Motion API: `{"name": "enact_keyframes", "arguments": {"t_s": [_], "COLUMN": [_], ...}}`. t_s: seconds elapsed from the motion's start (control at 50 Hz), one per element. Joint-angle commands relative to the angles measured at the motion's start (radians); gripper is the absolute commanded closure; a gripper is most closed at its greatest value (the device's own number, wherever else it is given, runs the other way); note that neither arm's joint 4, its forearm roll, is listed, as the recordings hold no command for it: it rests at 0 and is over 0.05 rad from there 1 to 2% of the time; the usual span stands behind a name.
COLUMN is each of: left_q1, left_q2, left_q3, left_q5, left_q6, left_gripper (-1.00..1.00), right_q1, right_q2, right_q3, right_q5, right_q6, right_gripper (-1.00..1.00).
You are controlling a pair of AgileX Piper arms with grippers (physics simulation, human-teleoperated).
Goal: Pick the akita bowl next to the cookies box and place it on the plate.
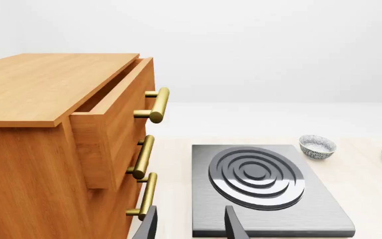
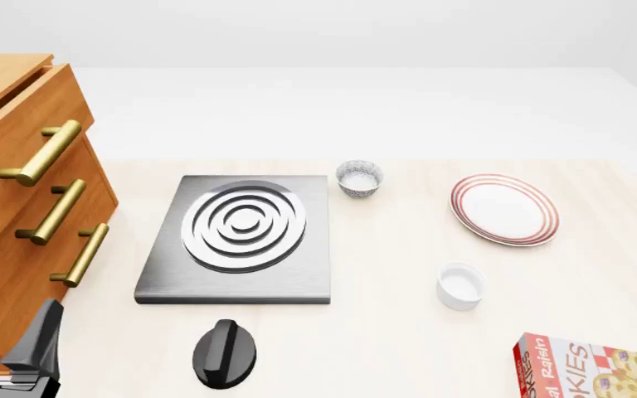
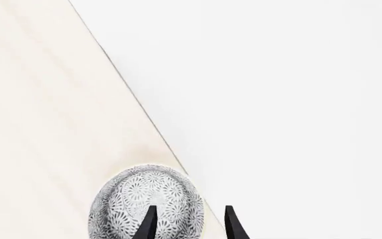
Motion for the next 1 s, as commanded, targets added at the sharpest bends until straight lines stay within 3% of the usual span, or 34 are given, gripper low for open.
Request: {"name": "enact_keyframes", "arguments": {"t_s": [0.02, 0.48, 0.5, 0.66, 1.0], "left_q1": [0.0, 0.0, 0.0, 0.0, 0.0], "left_q2": [0.0, 0.0, 0.0, 0.0, 0.0], "left_q3": [0.0, 0.0, 0.0, 0.0, 0.0], "left_q5": [0.0, 0.0, 0.0, 0.0, 0.0], "left_q6": [0.0, 0.0, 0.0, 0.0, 0.0], "left_gripper": [-1.0, -1.0, -1.0, -1.0, -1.0], "right_q1": [-0.006, -0.018, -0.022, -0.009, 0.117], "right_q2": [0.018, 0.064, 0.062, 0.042, -0.154], "right_q3": [0.011, 0.057, 0.074, 0.081, 0.104], "right_q5": [-0.008, -0.039, -0.058, -0.068, -0.106], "right_q6": [-0.015, -0.063, -0.079, -0.075, 0.037], "right_gripper": [-1.0, -1.0, 1.0, 1.0, 1.0]}}
